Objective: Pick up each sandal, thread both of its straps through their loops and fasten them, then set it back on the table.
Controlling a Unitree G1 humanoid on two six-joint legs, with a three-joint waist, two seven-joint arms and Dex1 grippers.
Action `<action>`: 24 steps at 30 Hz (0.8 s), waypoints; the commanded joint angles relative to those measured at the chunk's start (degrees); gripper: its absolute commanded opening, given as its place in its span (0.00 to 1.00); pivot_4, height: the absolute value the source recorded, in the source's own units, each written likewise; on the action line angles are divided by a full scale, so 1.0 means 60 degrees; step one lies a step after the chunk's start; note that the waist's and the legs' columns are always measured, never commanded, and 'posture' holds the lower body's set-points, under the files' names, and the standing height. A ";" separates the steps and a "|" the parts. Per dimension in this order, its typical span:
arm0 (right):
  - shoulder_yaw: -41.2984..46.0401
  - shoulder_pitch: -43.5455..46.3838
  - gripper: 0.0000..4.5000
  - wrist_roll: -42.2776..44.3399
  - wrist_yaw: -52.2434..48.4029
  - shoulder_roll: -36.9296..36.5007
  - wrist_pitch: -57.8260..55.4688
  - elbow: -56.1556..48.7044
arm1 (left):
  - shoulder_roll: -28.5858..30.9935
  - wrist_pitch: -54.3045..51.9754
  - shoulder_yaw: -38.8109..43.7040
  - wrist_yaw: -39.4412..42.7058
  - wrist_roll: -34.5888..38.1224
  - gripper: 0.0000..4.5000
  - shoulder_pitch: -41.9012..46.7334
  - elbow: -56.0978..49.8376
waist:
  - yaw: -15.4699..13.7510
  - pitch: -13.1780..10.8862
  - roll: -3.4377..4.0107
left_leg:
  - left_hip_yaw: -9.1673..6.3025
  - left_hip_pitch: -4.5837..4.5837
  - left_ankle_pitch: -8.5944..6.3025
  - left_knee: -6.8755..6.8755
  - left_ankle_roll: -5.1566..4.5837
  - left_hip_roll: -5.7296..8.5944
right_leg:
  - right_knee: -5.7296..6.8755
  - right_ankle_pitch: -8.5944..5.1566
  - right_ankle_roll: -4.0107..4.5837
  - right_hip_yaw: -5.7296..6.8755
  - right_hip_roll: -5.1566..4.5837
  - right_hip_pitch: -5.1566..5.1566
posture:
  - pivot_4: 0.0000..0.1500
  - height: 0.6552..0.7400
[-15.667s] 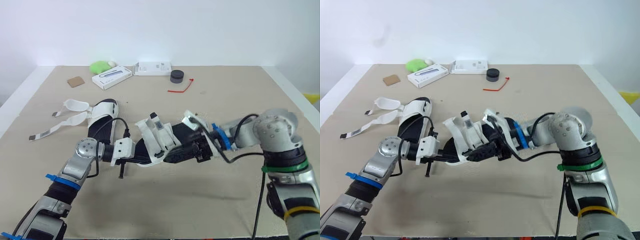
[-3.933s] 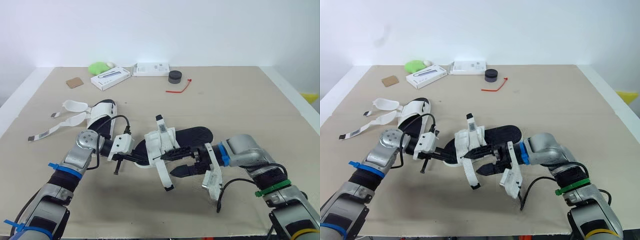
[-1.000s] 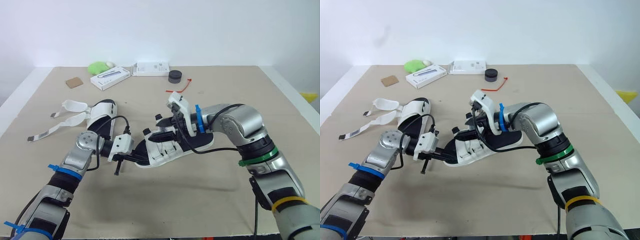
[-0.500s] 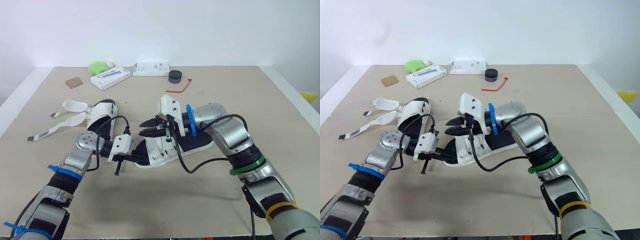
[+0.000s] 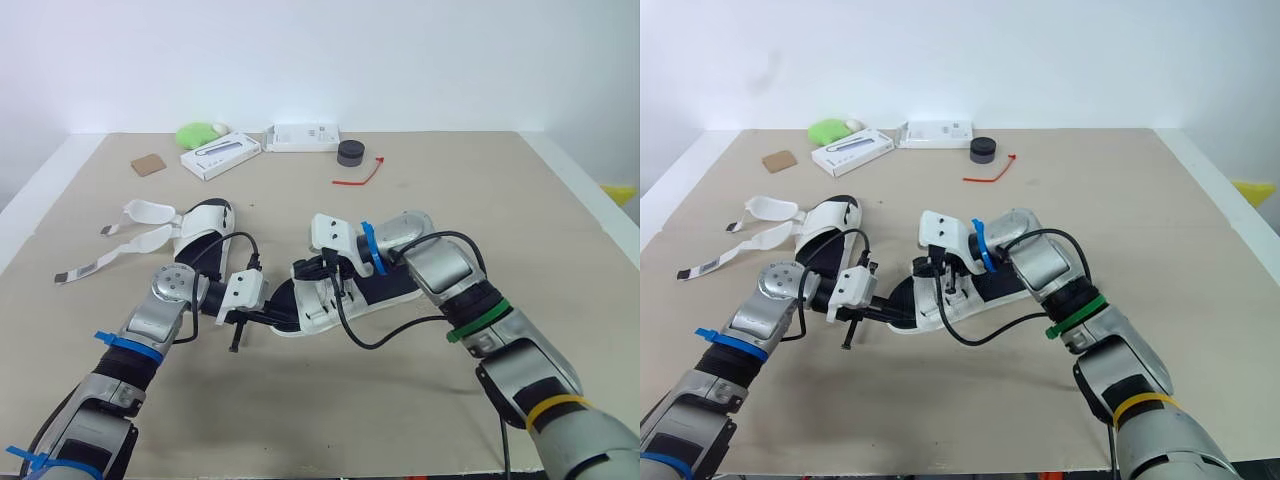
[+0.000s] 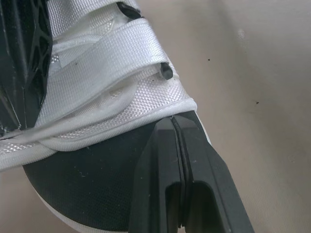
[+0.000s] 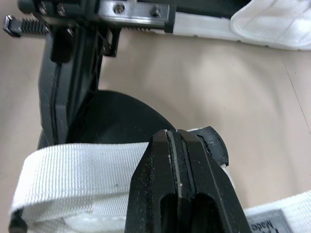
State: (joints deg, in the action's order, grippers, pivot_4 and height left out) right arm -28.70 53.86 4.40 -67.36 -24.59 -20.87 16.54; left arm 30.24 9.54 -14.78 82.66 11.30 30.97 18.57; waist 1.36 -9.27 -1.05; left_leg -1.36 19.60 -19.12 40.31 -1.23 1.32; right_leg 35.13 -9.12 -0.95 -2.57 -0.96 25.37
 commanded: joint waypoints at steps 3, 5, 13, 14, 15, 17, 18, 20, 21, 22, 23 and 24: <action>0.0276 0.0182 0.01 -0.0247 -0.0019 0.0077 0.0101 0.0064 | 0.0098 -0.0128 -0.0172 0.0067 -0.0172 0.00 -0.0173 0.0013 | 0.0000 0.0000 0.0000 | 0.0000 -0.0001 0.0000 0.0000 0.0000 0.0001 | 0.0001 0.0001 0.0000 0.0000 -0.0001 -0.0001 | 1.00 1.00; 0.0491 0.0198 0.01 -0.0113 0.0005 0.0136 0.0130 -0.0026 | 0.0077 -0.0142 -0.0163 0.0053 -0.0165 0.00 -0.0125 0.0028 | 0.0000 0.0000 0.0000 | -0.0001 -0.0001 0.0000 0.0000 0.0000 0.0000 | 0.0001 0.0001 0.0001 0.0001 -0.0001 -0.0001 | 1.00 1.00; 0.3060 0.0400 0.31 0.1940 -0.0333 -0.0699 -0.1545 -0.0989 | 0.0102 -0.0232 0.0118 -0.0145 0.0048 0.00 -0.0023 -0.0161 | -0.0014 -0.0008 0.0011 | -0.0023 0.0023 0.0003 0.0001 0.0006 0.0008 | -0.0002 0.0003 -0.0002 0.0021 -0.0044 0.0012 | 1.00 1.00; 0.3230 0.0186 0.43 0.2248 -0.0561 -0.1020 -0.2067 -0.1255 | 0.0107 -0.0271 0.0186 -0.0195 0.0112 0.00 -0.0037 -0.0212 | -0.0023 -0.0008 0.0011 | -0.0040 0.0024 -0.0002 0.0000 0.0012 0.0008 | -0.0003 0.0003 -0.0001 0.0038 -0.0047 0.0009 | 1.00 1.00; 0.3397 -0.0009 0.54 0.2560 -0.0706 -0.1291 -0.2591 -0.1500 | 0.0110 -0.0309 0.0241 -0.0237 0.0165 0.00 -0.0054 -0.0258 | -0.0031 -0.0008 0.0011 | -0.0053 0.0031 -0.0005 0.0000 0.0014 0.0008 | -0.0005 0.0001 0.0001 0.0049 -0.0047 0.0010 | 1.00 1.00; 0.3502 -0.0519 0.75 0.2996 -0.1039 -0.1865 -0.3314 -0.2052 | 0.0142 -0.0471 0.0362 -0.0324 0.0307 0.00 -0.0119 -0.0435 | -0.0027 -0.0009 0.0013 | -0.0068 0.0041 -0.0009 -0.0002 0.0011 0.0006 | -0.0009 -0.0003 0.0007 0.0066 -0.0047 0.0011 | 1.00 1.00; 0.3475 -0.0893 0.86 0.3066 -0.1294 -0.2192 -0.3291 -0.2342 | 0.0153 -0.0605 0.0450 -0.0385 0.0409 0.00 -0.0163 -0.0586 | -0.0028 -0.0010 0.0014 | -0.0070 0.0050 -0.0010 -0.0002 0.0011 0.0006 | -0.0009 -0.0004 0.0008 0.0067 -0.0047 0.0017 | 1.00 1.00; 0.3348 -0.1581 0.99 0.2720 -0.1451 -0.2623 -0.2440 -0.2521 | 0.0146 -0.0913 0.0629 -0.0527 0.0616 0.00 -0.0263 -0.0936 | -0.0010 -0.0011 0.0017 | -0.0071 0.0078 -0.0010 -0.0002 0.0010 0.0005 | -0.0008 -0.0005 0.0008 0.0069 -0.0045 0.0041 | 1.00 1.00; 0.3306 -0.1800 0.99 0.2468 -0.1369 -0.2701 -0.1938 -0.2389 | 0.0130 -0.1105 0.0714 -0.0623 0.0729 0.00 -0.0312 -0.1118 | 0.0005 -0.0012 0.0017 | -0.0066 0.0084 -0.0010 -0.0002 0.0010 0.0005 | -0.0006 -0.0005 0.0008 0.0066 -0.0044 0.0048 | 1.00 1.00; 0.3264 -0.1970 0.99 0.2239 -0.1310 -0.2768 -0.1462 -0.2208 | 0.0116 -0.1326 0.0802 -0.0734 0.0859 0.00 -0.0360 -0.1304 | 0.0027 -0.0015 0.0021 | -0.0060 0.0095 -0.0010 -0.0002 0.0009 0.0006 | -0.0001 -0.0003 0.0006 0.0060 -0.0044 0.0062 | 1.00 1.00; 0.3286 -0.2061 0.99 0.2072 -0.1240 -0.2752 -0.0978 -0.1969 | 0.0113 -0.1518 0.0889 -0.0830 0.0979 0.00 -0.0409 -0.1484 | 0.0036 -0.0016 0.0020 | -0.0035 0.0105 -0.0008 -0.0001 0.0012 0.0006 | 0.0006 0.0002 0.0002 0.0035 -0.0038 0.0084 | 1.00 1.00; 0.3309 -0.2100 0.99 0.1975 -0.1211 -0.2724 -0.0659 -0.1800 | 0.0117 -0.1652 0.0943 -0.0893 0.1052 0.00 -0.0440 -0.1607 | 0.0040 -0.0016 0.0018 | -0.0034 0.0107 -0.0007 -0.0001 0.0014 0.0004 | 0.0006 0.0003 0.0002 0.0031 -0.0033 0.0086 | 1.00 1.00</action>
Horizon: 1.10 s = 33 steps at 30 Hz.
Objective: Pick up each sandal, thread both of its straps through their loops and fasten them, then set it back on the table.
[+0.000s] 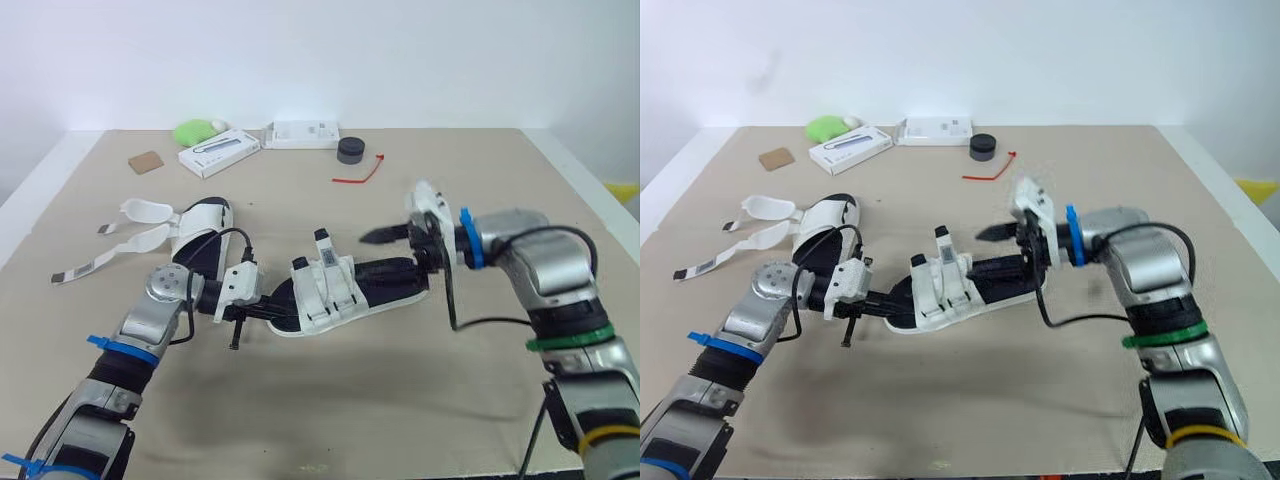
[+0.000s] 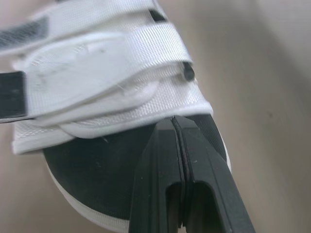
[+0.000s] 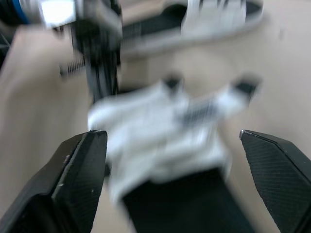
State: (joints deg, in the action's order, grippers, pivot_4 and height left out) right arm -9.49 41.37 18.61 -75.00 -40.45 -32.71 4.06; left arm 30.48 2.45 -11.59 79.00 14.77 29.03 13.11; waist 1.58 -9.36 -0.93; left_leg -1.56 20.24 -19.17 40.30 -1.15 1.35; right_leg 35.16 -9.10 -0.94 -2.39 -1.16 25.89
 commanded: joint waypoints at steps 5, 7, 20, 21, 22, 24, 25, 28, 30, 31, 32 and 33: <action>0.0067 0.0347 1.00 -0.1525 0.0698 0.0325 0.4237 0.2853 | 0.0222 -0.1941 0.1027 -0.0982 0.1339 0.06 -0.0605 -0.2076 | 0.0001 -0.0007 -0.0010 | 0.0008 -0.0002 0.0011 0.0001 0.0018 -0.0002 | -0.0001 0.0006 -0.0003 -0.0010 0.0035 -0.0001 | 1.00 1.00; 0.0085 0.0514 1.00 -0.1652 0.0672 0.0526 0.4966 0.3573 | 0.0310 -0.2370 0.1214 -0.1198 0.1607 0.21 -0.0862 -0.2647 | 0.0005 -0.0016 -0.0010 | 0.0022 -0.0002 0.0011 0.0000 0.0019 -0.0005 | -0.0002 0.0009 -0.0002 -0.0023 0.0034 0.0004 | 1.00 1.00; -0.0417 0.1319 1.00 -0.1922 -0.0029 0.2629 0.6533 0.5813 | 0.0658 -0.4179 0.2307 -0.2677 0.3247 0.98 -0.2613 -0.5463 | 0.0048 -0.0033 -0.0001 | 0.0035 0.0004 0.0015 -0.0001 0.0039 -0.0011 | -0.0001 0.0029 0.0002 -0.0043 0.0003 0.0022 | 1.00 1.00; -0.0405 0.1367 0.94 -0.1950 -0.0030 0.2717 0.6524 0.5961 | 0.0644 -0.4178 0.2308 -0.2777 0.3249 1.00 -0.2685 -0.5576 | 0.0051 -0.0033 -0.0001 | 0.0036 0.0005 0.0016 -0.0001 0.0040 -0.0012 | -0.0001 0.0031 0.0003 -0.0043 0.0003 0.0023 | 1.00 1.00; -0.0354 0.1404 0.88 -0.1921 -0.0054 0.2787 0.6455 0.6055 | 0.0631 -0.4184 0.2308 -0.2869 0.3258 1.00 -0.2746 -0.5667 | 0.0049 -0.0033 -0.0001 | 0.0035 0.0005 0.0017 -0.0001 0.0042 -0.0012 | 0.0000 0.0032 0.0004 -0.0042 0.0004 0.0023 | 1.00 1.00; -0.0283 0.1425 0.72 -0.1877 -0.0154 0.2857 0.6426 0.6153 | 0.0626 -0.4191 0.2297 -0.3017 0.3283 1.00 -0.2856 -0.5810 | 0.0047 -0.0034 0.0000 | 0.0030 0.0005 0.0021 -0.0001 0.0049 -0.0012 | 0.0000 0.0033 0.0006 -0.0040 0.0004 0.0024 | 1.00 1.00; -0.0275 0.1411 0.65 -0.1855 -0.0242 0.2865 0.6399 0.6162 | 0.0653 -0.4145 0.2272 -0.3064 0.3234 1.00 -0.2911 -0.5858 | 0.0046 -0.0034 0.0000 | 0.0030 0.0005 0.0021 -0.0001 0.0049 -0.0012 | 0.0001 0.0034 0.0007 -0.0040 0.0003 0.0024 | 1.00 1.00; -0.0304 0.1182 0.32 -0.1814 -0.0505 0.2824 0.6401 0.5991 | 0.0719 -0.3884 0.2167 -0.3101 0.2982 1.00 -0.3031 -0.5808 | 0.0046 -0.0033 0.0000 | 0.0029 0.0005 0.0031 -0.0001 0.0067 -0.0009 | 0.0001 0.0039 0.0006 -0.0039 0.0001 0.0020 | 1.00 1.00; -0.0289 0.1100 0.11 -0.1816 -0.0550 0.2811 0.6402 0.5913 | 0.0716 -0.3809 0.2122 -0.3115 0.2923 1.00 -0.3033 -0.5741 | 0.0046 -0.0033 0.0000 | 0.0030 0.0004 0.0032 -0.0001 0.0069 -0.0009 | 0.0001 0.0040 0.0007 -0.0039 0.0003 0.0020 | 1.00 1.00; -0.0269 0.1075 0.01 -0.1821 -0.0551 0.2808 0.6427 0.5879 | 0.0714 -0.3790 0.2100 -0.3107 0.2904 1.00 -0.3023 -0.5721 | 0.0045 -0.0033 0.0000 | 0.0029 0.0004 0.0032 -0.0001 0.0069 -0.0010 | 0.0001 0.0041 0.0007 -0.0039 0.0005 0.0020 | 1.00 1.00; -0.0238 0.1046 0.01 -0.1811 -0.0551 0.2807 0.6425 0.5832 | 0.0732 -0.3741 0.2054 -0.3073 0.2851 1.00 -0.3010 -0.5699 | 0.0045 -0.0033 0.0000 | 0.0025 0.0004 0.0033 -0.0001 0.0071 -0.0010 | 0.0001 0.0041 0.0008 -0.0036 0.0006 0.0019 | 1.00 1.00; -0.0210 0.1002 0.01 -0.1785 -0.0553 0.2798 0.6376 0.5755 | 0.0735 -0.3692 0.2015 -0.3048 0.2809 1.00 -0.2994 -0.5663 | 0.0045 -0.0033 0.0000 | 0.0026 0.0004 0.0034 -0.0001 0.0072 -0.0010 | 0.0001 0.0041 0.0009 -0.0035 0.0006 0.0019 | 1.00 1.00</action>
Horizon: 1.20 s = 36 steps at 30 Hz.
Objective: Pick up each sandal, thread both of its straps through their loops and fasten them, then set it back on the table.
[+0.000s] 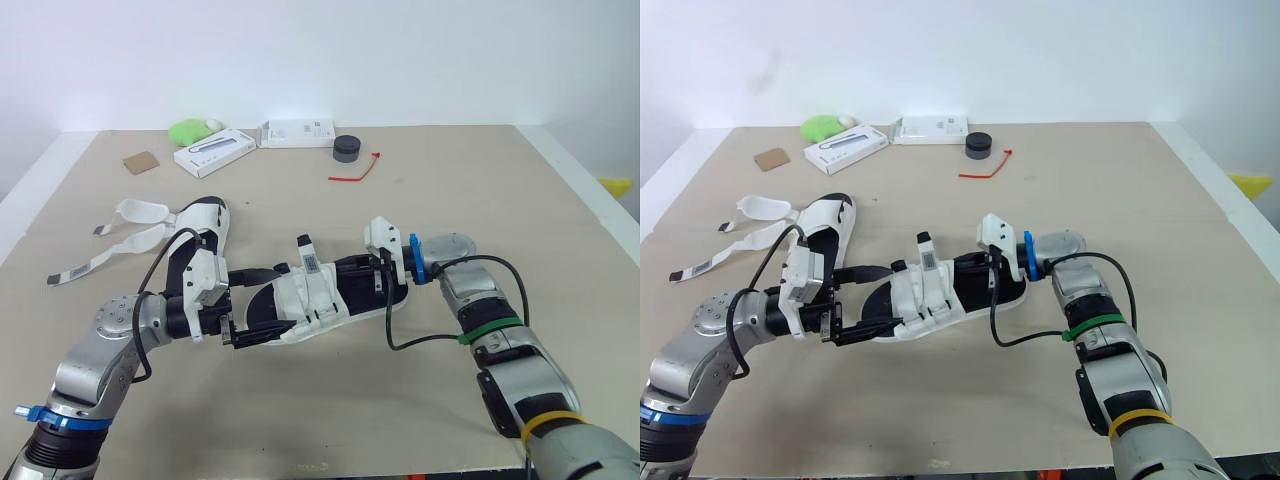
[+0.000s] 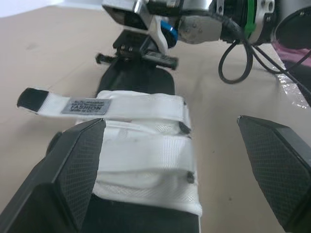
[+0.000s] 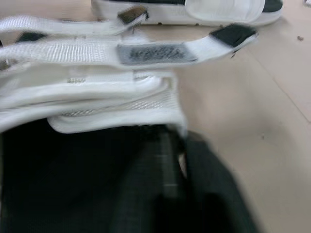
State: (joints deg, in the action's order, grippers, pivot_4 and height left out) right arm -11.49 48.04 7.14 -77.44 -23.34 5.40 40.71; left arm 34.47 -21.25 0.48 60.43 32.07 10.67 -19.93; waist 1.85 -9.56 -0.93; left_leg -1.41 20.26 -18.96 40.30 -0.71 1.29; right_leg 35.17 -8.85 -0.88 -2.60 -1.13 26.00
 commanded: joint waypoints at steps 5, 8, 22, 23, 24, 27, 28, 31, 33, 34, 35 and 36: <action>0.0480 -0.0491 0.01 0.0368 0.0245 -0.0203 -0.0475 -0.1088 | 0.0027 0.0358 -0.0109 0.0077 -0.0132 1.00 0.0233 0.0016 | -0.0005 0.0000 0.0000 | 0.0001 0.0000 0.0001 0.0000 0.0002 0.0001 | 0.0001 0.0001 0.0000 -0.0001 -0.0002 0.0000 | 1.00 1.00; 0.1198 -0.0782 0.01 0.0913 0.0998 -0.0443 -0.1623 -0.1909 | -0.0004 0.0422 -0.0130 0.0046 -0.0145 1.00 0.0361 0.0115 | -0.0063 0.0000 0.0000 | -0.0001 0.0002 0.0001 0.0000 0.0003 0.0003 | 0.0001 0.0001 -0.0001 0.0001 -0.0005 0.0000 | 1.00 1.00; 0.6187 -0.2632 0.01 0.1491 0.9613 -0.0779 -0.5311 -0.4398 | -0.0341 0.0571 -0.0363 -0.0302 -0.0371 1.00 0.0869 0.0395 | -0.0102 -0.0001 0.0001 | 0.0002 0.0022 0.0006 0.0000 0.0010 0.0023 | -0.0003 0.0010 -0.0019 -0.0012 -0.0005 0.0003 | 1.00 1.00; 0.6171 -0.2664 0.01 0.1393 0.9931 -0.0724 -0.5299 -0.4199 | -0.0384 0.0593 -0.0385 -0.0307 -0.0390 1.00 0.0899 0.0429 | -0.0069 -0.0001 0.0001 | 0.0010 0.0020 0.0006 0.0000 0.0009 0.0023 | -0.0003 0.0012 -0.0023 -0.0020 0.0009 0.0003 | 1.00 1.00; 0.6142 -0.2684 0.01 0.1348 1.0098 -0.0690 -0.5281 -0.4099 | -0.0413 0.0606 -0.0397 -0.0311 -0.0404 1.00 0.0920 0.0452 | -0.0040 -0.0001 0.0000 | 0.0030 0.0014 0.0005 0.0000 0.0006 0.0016 | -0.0003 0.0014 -0.0025 -0.0039 0.0025 0.0002 | 1.00 1.00; 0.5901 -0.2774 0.01 0.1218 1.0411 -0.0573 -0.5431 -0.3946 | -0.0465 0.0677 -0.0420 -0.0303 -0.0473 1.00 0.0990 0.0559 | 0.0052 -0.0001 0.0000 | 0.0065 0.0017 0.0002 0.0000 0.0001 0.0001 | -0.0004 0.0015 -0.0029 -0.0096 0.0064 -0.0009 | 1.00 1.00; 0.5867 -0.2772 0.01 0.1211 1.0520 -0.0527 -0.5512 -0.3951 | -0.0480 0.0700 -0.0431 -0.0306 -0.0500 1.00 0.1013 0.0600 | 0.0085 -0.0001 0.0000 | 0.0070 0.0018 0.0003 0.0000 -0.0001 -0.0003 | -0.0004 0.0015 -0.0031 -0.0109 0.0076 -0.0011 | 1.00 1.00; 0.5887 -0.2774 0.01 0.1451 1.0858 -0.0264 -0.6080 -0.4260 | -0.0531 0.0746 -0.0452 -0.0338 -0.0548 1.00 0.0986 0.0603 | 0.0129 -0.0001 -0.0001 | 0.0077 0.0015 0.0009 0.0000 -0.0010 -0.0013 | -0.0004 0.0018 -0.0044 -0.0166 0.0121 -0.0013 | 1.00 1.00; 0.5795 -0.2853 0.01 0.1556 1.0977 -0.0134 -0.6463 -0.4579 | -0.0572 0.0768 -0.0486 -0.0372 -0.0569 1.00 0.0919 0.0545 | 0.0130 -0.0001 -0.0001 | 0.0086 0.0011 0.0009 0.0000 -0.0010 -0.0023 | -0.0003 0.0018 -0.0045 -0.0176 0.0138 -0.0025 | 1.00 1.00; 0.5727 -0.2904 0.01 0.1541 1.1083 -0.0088 -0.6642 -0.4711 | -0.0598 0.0775 -0.0506 -0.0386 -0.0580 1.00 0.0874 0.0508 | 0.0134 -0.0001 -0.0001 | 0.0092 0.0006 0.0009 0.0000 -0.0010 -0.0025 | -0.0003 0.0018 -0.0047 -0.0183 0.0143 -0.0025 | 1.00 1.00; 0.5743 -0.2926 0.01 0.1528 1.1275 -0.0032 -0.6837 -0.4783 | -0.0622 0.0784 -0.0517 -0.0400 -0.0593 1.00 0.0837 0.0482 | 0.0140 -0.0001 -0.0001 | 0.0097 0.0005 0.0009 0.0000 -0.0010 -0.0028 | -0.0003 0.0018 -0.0049 -0.0189 0.0147 -0.0025 | 1.00 1.00; 0.5969 -0.2869 0.01 0.1568 1.1676 0.0083 -0.7030 -0.4736 | -0.0652 0.0796 -0.0529 -0.0409 -0.0605 1.00 0.0814 0.0470 | 0.0141 0.0000 -0.0002 | 0.0107 0.0003 0.0009 0.0000 -0.0010 -0.0032 | -0.0003 0.0019 -0.0050 -0.0198 0.0153 -0.0025 | 1.00 1.00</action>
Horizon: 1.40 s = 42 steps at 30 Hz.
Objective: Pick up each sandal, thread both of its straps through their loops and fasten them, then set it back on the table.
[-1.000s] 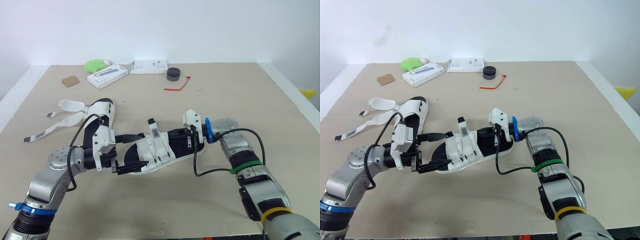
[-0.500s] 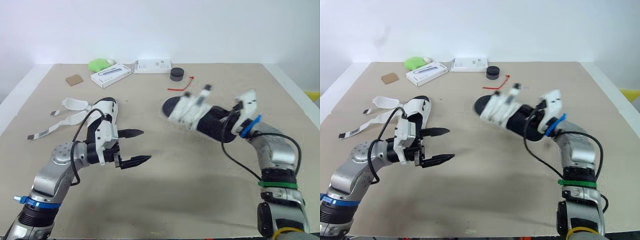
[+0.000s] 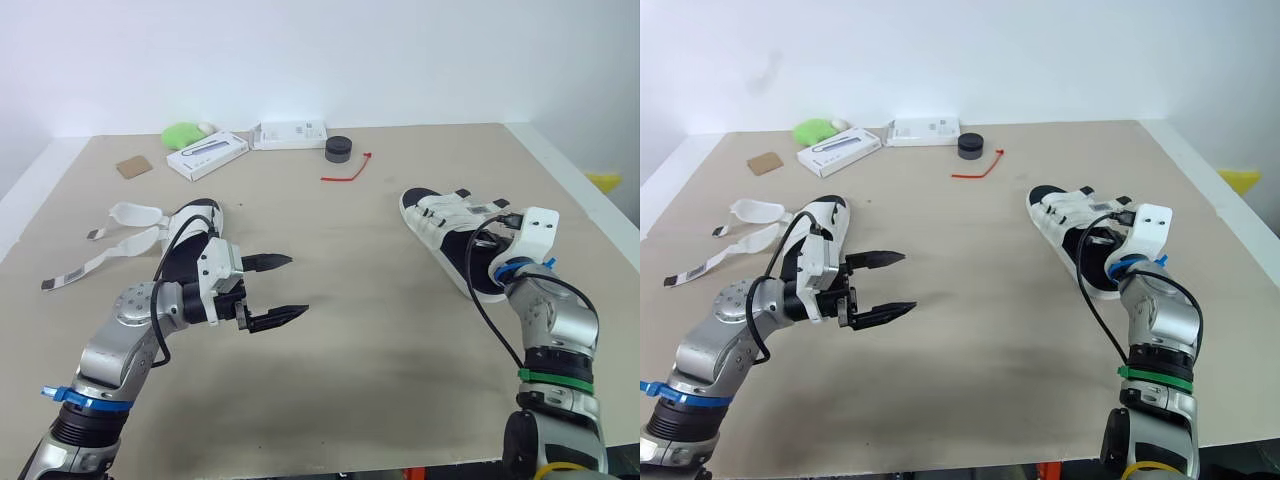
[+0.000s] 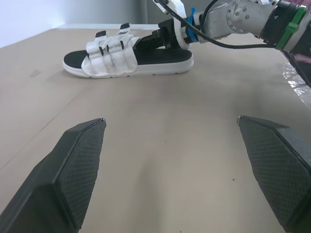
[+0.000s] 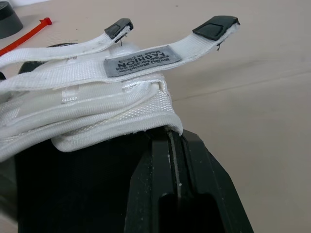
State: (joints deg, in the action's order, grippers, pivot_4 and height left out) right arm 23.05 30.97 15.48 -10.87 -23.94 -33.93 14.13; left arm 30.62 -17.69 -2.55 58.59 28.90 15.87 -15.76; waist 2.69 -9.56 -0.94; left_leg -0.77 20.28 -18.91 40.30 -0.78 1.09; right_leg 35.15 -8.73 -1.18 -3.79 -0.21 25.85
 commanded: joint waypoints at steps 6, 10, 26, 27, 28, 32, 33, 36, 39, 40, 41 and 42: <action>0.1025 0.0227 0.01 0.0660 0.1822 0.0611 -0.1299 -0.0606 | -0.0090 0.0314 -0.0052 -0.0176 -0.0142 1.00 -0.0183 -0.0284 | -0.0023 0.0010 -0.0016 | 0.0020 -0.0016 0.0000 0.0001 0.0000 -0.0006 | -0.0002 0.0000 -0.0019 -0.0020 0.0009 -0.0015 | 1.00 1.00; 0.0826 0.0138 0.01 0.0638 0.1840 0.0553 -0.1168 -0.0808 | -0.0109 0.0346 -0.0066 -0.0219 -0.0189 1.00 -0.0264 -0.0340 | -0.0019 0.0010 -0.0016 | 0.0030 -0.0020 -0.0003 0.0001 -0.0005 -0.0002 | -0.0012 -0.0013 -0.0050 -0.0027 0.0003 -0.0023 | 1.00 1.00; -0.1273 -0.1374 0.99 0.0966 -0.3473 -0.1970 0.0936 -0.3357 | -0.0008 0.0300 -0.0052 -0.0222 -0.0227 1.00 -0.0161 -0.0273 | -0.0012 0.0004 -0.0016 | 0.0068 -0.0021 -0.0024 0.0001 -0.0041 0.0004 | -0.0017 -0.0034 -0.0098 -0.0059 -0.0001 -0.0006 | 1.00 1.00; -0.1307 -0.1382 0.99 0.1008 -0.3770 -0.2078 0.1130 -0.3356 | -0.0004 0.0303 -0.0054 -0.0220 -0.0230 1.00 -0.0156 -0.0270 | -0.0009 0.0004 -0.0018 | 0.0069 -0.0021 -0.0024 0.0001 -0.0041 0.0003 | -0.0018 -0.0034 -0.0099 -0.0059 0.0000 -0.0007 | 1.00 1.00; -0.1350 -0.1372 0.99 0.1101 -0.4146 -0.2188 0.1295 -0.3367 | 0.0001 0.0302 -0.0057 -0.0215 -0.0234 1.00 -0.0149 -0.0263 | -0.0008 0.0002 -0.0021 | 0.0071 -0.0021 -0.0024 0.0001 -0.0041 0.0000 | -0.0018 -0.0034 -0.0099 -0.0060 0.0003 -0.0009 | 1.00 1.00; -0.2662 -0.0836 0.99 0.2258 -0.7449 -0.2432 0.1810 -0.3951 | 0.0057 0.0298 0.0027 -0.0269 -0.0294 1.00 -0.0123 -0.0130 | 0.0026 -0.0006 -0.0024 | 0.0077 -0.0028 -0.0024 0.0001 -0.0041 -0.0007 | -0.0015 -0.0033 -0.0096 -0.0062 0.0012 -0.0009 | 1.00 1.00; -0.3106 -0.0536 0.99 0.2648 -0.8198 -0.2320 0.1600 -0.4058 | 0.0091 0.0314 0.0068 -0.0336 -0.0358 1.00 -0.0160 -0.0100 | 0.0049 -0.0009 -0.0025 | 0.0088 -0.0036 -0.0024 0.0001 -0.0041 -0.0017 | -0.0015 -0.0028 -0.0089 -0.0070 0.0024 -0.0008 | 1.00 1.00; -0.4337 0.0571 0.99 0.2839 -0.9816 -0.1769 0.1752 -0.3565 | 0.0100 0.0341 0.0235 -0.0890 -0.0713 1.00 -0.0378 -0.0057 | 0.0064 -0.0014 -0.0028 | 0.0100 -0.0059 -0.0024 0.0001 -0.0041 -0.0049 | -0.0015 -0.0010 -0.0060 -0.0070 0.0055 -0.0008 | 1.00 1.00; -0.4822 0.1287 0.99 0.2544 -1.0592 -0.1259 0.2493 -0.2600 | -0.0046 0.0149 0.0442 -0.1644 -0.0922 1.00 -0.0521 -0.0111 | -0.0020 -0.0021 -0.0047 | 0.0087 -0.0118 -0.0022 0.0002 -0.0038 -0.0075 | -0.0014 0.0003 -0.0037 -0.0060 0.0082 -0.0013 | 1.00 1.00; -0.4997 0.1496 0.99 0.2382 -1.0955 -0.1141 0.2845 -0.2203 | -0.0117 0.0104 0.0509 -0.2001 -0.1064 1.00 -0.0562 -0.0111 | -0.0054 -0.0023 -0.0049 | 0.0076 -0.0120 -0.0022 0.0002 -0.0038 -0.0080 | -0.0014 0.0002 -0.0029 -0.0050 0.0084 -0.0017 | 1.00 1.00; -0.5179 0.1694 0.99 0.2199 -1.1320 -0.1048 0.3234 -0.1804 | -0.0206 0.0052 0.0587 -0.2390 -0.1213 1.00 -0.0595 -0.0103 | -0.0074 -0.0023 -0.0051 | 0.0067 -0.0113 -0.0021 0.0002 -0.0036 -0.0079 | -0.0014 0.0002 -0.0026 -0.0041 0.0080 -0.0016 | 1.00 1.00; -0.5317 0.1929 0.99 0.2015 -1.1613 -0.0924 0.3630 -0.1320 | -0.0346 -0.0111 0.0711 -0.2896 -0.1330 1.00 -0.0630 -0.0111 | -0.0076 -0.0024 -0.0052 | 0.0065 -0.0114 -0.0021 0.0002 -0.0035 -0.0078 | -0.0014 0.0002 -0.0019 -0.0037 0.0075 -0.0016 | 1.00 1.00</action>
State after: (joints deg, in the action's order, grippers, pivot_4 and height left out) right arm -8.47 40.79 28.87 -77.25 -29.93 -16.14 3.32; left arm 29.38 -17.60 -0.40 45.48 22.12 11.76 -15.34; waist 2.23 -9.71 -1.25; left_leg -0.36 19.61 -19.04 40.31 -0.99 0.65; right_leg 35.06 -8.64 -1.16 -4.02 0.18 25.76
